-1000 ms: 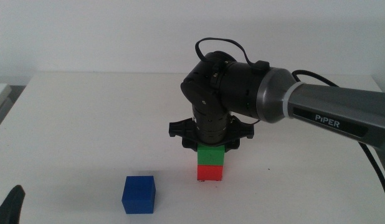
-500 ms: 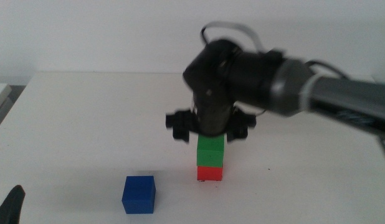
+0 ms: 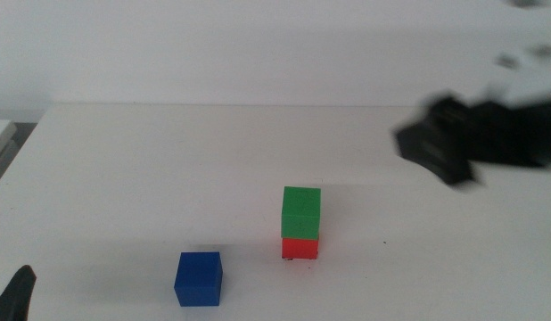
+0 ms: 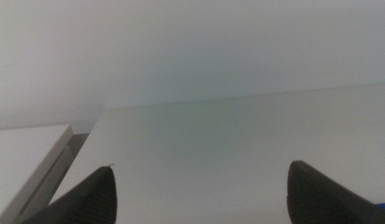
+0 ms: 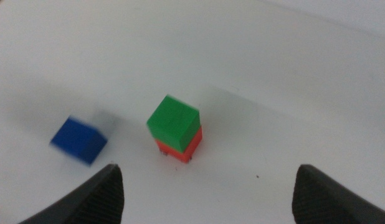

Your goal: Stack red cubes first, then green, then blue cubes in a specific spot.

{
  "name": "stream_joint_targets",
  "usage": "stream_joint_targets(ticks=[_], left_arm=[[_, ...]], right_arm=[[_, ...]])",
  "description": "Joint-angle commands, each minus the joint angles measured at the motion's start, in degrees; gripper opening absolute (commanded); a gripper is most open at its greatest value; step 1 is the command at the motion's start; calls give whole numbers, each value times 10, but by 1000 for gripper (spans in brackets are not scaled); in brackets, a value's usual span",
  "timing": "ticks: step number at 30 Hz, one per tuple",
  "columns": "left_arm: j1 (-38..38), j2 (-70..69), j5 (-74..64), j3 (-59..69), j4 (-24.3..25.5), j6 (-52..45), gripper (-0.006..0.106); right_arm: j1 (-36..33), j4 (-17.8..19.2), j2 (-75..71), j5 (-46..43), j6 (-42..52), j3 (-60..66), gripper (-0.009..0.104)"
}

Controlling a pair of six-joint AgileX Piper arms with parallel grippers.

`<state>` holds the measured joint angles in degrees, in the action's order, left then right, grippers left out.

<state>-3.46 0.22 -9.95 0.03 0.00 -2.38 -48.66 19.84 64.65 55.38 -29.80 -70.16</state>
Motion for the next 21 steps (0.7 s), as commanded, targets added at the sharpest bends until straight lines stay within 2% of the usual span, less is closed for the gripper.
stream_joint_targets(ticks=[1,4,6,12,21], left_arm=[[1,-2,7,0,0,3,94],[1,-2,7,0,0,3,94],[1,-2,7,0,0,3,94],[1,-2,7,0,0,3,94],[1,-2,7,0,0,3,94]], right_arm=[[1,-25,-88,-28,93,66,84],[1,-88,-178,-29,197,117,91],[1,-113,-232,-30,243,138,92],[1,-118,-326,-27,258,161,92],[1,-113,-345,-27,268,161,92]])
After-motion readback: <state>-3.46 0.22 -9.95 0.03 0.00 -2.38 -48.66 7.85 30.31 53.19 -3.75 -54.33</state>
